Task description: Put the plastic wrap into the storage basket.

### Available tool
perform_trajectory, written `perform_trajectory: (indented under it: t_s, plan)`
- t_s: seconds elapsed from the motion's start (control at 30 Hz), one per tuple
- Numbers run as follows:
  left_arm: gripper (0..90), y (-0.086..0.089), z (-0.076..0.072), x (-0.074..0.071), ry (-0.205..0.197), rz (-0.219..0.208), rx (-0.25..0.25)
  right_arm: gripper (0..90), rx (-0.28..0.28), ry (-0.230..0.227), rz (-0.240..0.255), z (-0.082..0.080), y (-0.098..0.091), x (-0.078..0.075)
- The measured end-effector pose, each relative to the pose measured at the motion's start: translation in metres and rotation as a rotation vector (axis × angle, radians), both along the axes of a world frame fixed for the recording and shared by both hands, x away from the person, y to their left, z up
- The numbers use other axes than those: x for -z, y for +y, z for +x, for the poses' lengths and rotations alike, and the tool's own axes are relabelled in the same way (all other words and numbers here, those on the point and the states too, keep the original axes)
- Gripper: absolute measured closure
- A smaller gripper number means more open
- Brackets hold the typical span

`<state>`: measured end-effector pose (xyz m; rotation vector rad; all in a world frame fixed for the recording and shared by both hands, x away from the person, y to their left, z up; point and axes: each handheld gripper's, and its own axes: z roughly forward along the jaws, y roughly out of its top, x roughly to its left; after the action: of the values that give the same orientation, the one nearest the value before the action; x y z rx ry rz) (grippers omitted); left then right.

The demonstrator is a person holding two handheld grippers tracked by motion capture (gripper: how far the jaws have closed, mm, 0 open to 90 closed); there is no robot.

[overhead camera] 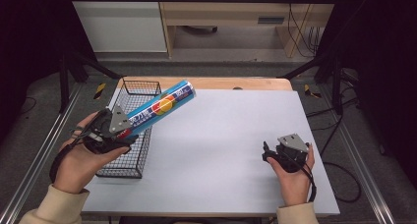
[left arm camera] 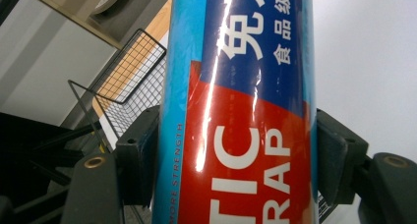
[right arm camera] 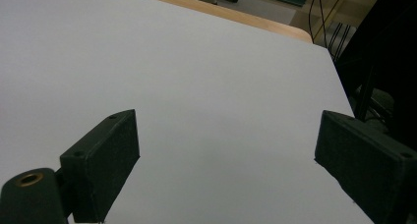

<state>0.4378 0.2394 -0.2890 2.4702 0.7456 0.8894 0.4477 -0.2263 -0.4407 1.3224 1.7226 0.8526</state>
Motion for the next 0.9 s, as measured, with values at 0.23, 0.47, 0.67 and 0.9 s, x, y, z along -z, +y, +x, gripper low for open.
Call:
perform_trajectory:
  t_s: [0.23,0.47,0.67,0.9]
  plan:
    - [31.4,0.001,-0.003,-0.001,0.01,0.0,-0.037,10.2,0.009,0.0,-0.001,0.001,0.001,0.001]
    - [31.5,0.007,-0.006,0.003,0.008,-0.036,-0.099,10.2,0.012,0.0,-0.004,0.001,0.001,0.0]
    - [31.5,0.012,-0.004,0.005,0.025,-0.029,-0.137,10.2,0.02,0.0,0.004,0.001,0.0,0.0]
    - [31.6,0.016,0.0,0.007,0.03,-0.022,-0.195,10.2,0.01,0.0,0.004,0.001,0.001,0.001]
